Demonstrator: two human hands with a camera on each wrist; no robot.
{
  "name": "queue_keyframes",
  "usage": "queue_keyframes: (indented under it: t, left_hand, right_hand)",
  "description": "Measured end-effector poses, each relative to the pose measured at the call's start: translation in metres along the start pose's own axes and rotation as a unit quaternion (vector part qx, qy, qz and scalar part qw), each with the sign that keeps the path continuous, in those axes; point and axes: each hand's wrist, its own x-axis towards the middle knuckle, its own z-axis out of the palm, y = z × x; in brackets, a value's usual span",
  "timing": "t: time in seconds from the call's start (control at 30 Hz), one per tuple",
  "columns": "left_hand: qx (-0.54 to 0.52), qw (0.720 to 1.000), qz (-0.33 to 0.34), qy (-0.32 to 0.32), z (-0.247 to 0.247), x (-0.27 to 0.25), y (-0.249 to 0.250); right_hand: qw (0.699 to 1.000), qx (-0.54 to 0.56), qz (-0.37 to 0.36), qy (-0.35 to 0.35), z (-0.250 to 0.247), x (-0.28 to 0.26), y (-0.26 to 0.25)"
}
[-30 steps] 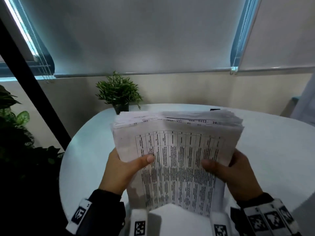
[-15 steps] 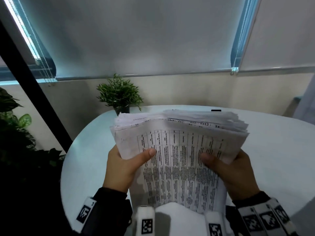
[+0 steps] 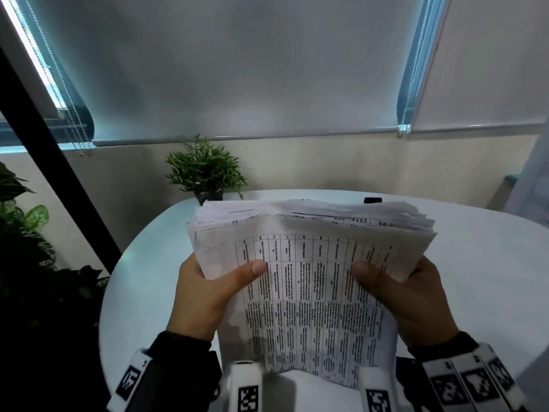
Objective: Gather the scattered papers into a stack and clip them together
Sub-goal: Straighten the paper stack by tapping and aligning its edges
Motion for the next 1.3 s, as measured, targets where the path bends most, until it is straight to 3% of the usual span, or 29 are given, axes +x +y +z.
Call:
queue_keyframes:
  t: [0.13,0.27,0.43,0.53,0.63,0.77,0.97,1.07,1.2,1.3]
  left_hand:
    - [0.024,0.999,-0.029,0.011,0.004,-0.009,-0.011]
    - [0.032,0.998,0.015,0.049,0.013,-0.005,0.004]
    - [-0.076,0.99,0.1,0.059,0.015,0.001,0.032]
    - [-0.156,0.979,0.117,0.057,0.017,0.001,0.034]
    - [-0.194,0.974,0.101,0.067,0.02,-0.002,0.03]
    - [-0.249,0.965,0.044,0.075,0.032,-0.008,0.019]
    - [-0.284,0.955,0.037,0.079,0.044,-0.008,0.022]
    - [-0.301,0.95,0.028,0.083,0.049,-0.005,0.026]
    - [-0.305,0.948,0.029,0.08,0.05,-0.008,0.027]
    - [-0.327,0.941,-0.001,0.087,0.049,-0.012,0.019]
  right_hand:
    - [0.997,-0.063,0.043,0.0,0.0,-0.013,0.012]
    - [0.997,-0.07,0.019,-0.002,0.003,-0.001,-0.002]
    - [0.997,-0.065,-0.01,-0.027,-0.004,0.013,-0.028]
    - [0.999,-0.048,0.004,0.024,-0.007,0.006,-0.017]
    - [0.989,0.097,0.025,0.107,0.0,-0.002,0.002]
    - [0.936,0.343,0.07,0.05,0.029,-0.012,0.01]
    - [0.903,0.405,0.139,0.034,0.043,-0.016,0.006]
    - [0.911,0.383,0.147,0.036,0.055,-0.022,0.008]
    - [0.93,0.342,0.112,0.078,0.059,-0.025,0.004]
    - [0.942,0.324,0.058,0.06,0.056,-0.023,-0.009]
